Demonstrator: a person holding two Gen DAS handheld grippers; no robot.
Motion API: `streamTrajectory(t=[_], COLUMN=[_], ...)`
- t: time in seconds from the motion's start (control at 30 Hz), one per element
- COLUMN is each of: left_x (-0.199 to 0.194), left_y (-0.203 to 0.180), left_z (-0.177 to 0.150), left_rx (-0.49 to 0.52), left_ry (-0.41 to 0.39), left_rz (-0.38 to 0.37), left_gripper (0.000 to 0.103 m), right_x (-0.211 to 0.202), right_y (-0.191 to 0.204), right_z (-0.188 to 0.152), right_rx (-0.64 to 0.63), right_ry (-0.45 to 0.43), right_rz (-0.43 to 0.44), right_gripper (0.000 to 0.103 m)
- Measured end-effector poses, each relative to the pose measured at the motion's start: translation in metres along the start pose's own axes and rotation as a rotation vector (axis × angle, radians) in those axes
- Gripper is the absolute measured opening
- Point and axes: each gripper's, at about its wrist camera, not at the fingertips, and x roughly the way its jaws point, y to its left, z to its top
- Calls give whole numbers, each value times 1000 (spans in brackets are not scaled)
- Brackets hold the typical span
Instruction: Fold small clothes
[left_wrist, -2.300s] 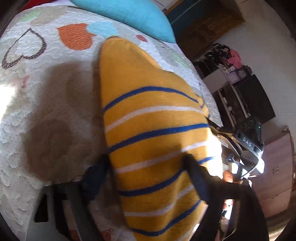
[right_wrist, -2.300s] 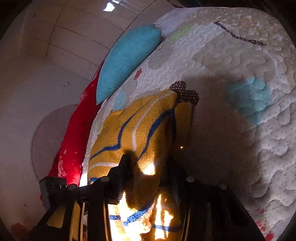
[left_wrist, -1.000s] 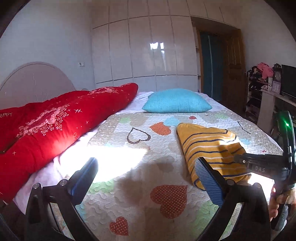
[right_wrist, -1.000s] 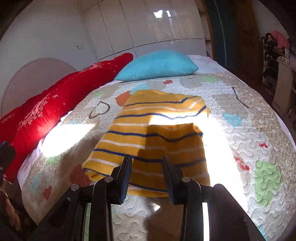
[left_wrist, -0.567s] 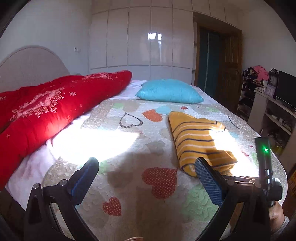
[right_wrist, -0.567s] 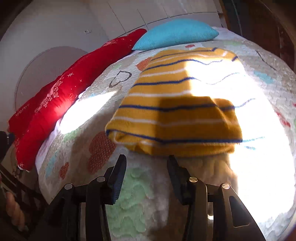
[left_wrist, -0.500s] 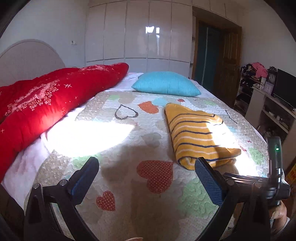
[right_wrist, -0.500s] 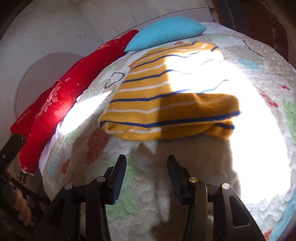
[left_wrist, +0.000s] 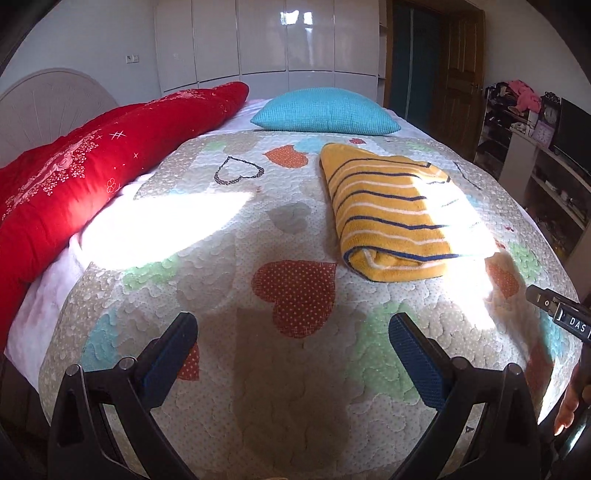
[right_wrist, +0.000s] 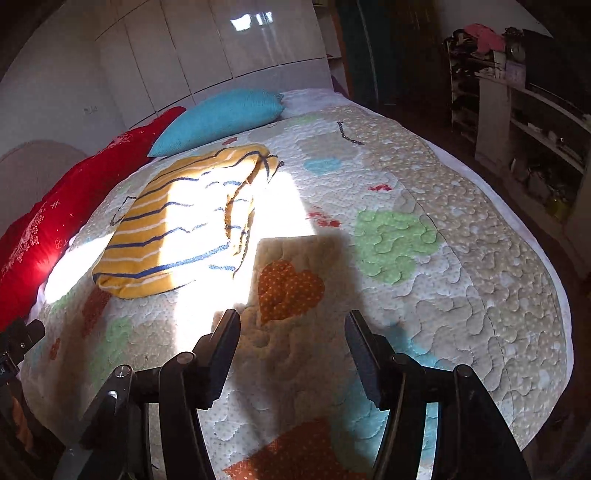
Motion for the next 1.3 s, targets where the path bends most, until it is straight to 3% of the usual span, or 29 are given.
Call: streamTrajectory(t=[0.13,0.3,0.43,1.3], left_x=[1,1,6,22], left_y=[-11,-19,-18,-16], left_z=[-6,-11,-13,-19], left_rx=[27,54,51,44], left_ry=[17,26,47,133], left_rz=[-15,-22,-17,-15], left_gripper=[103,103,103,103], right_x=[1,7,4,9], right_y=[30,51,63,49], right_z=[-13,-20,-21,-20], right_rx=[-73,-102,-163,-123], right_ry=[-11,18,-9,18], right_rz=[-40,14,-28,-68], right_gripper=[68,69,72,73])
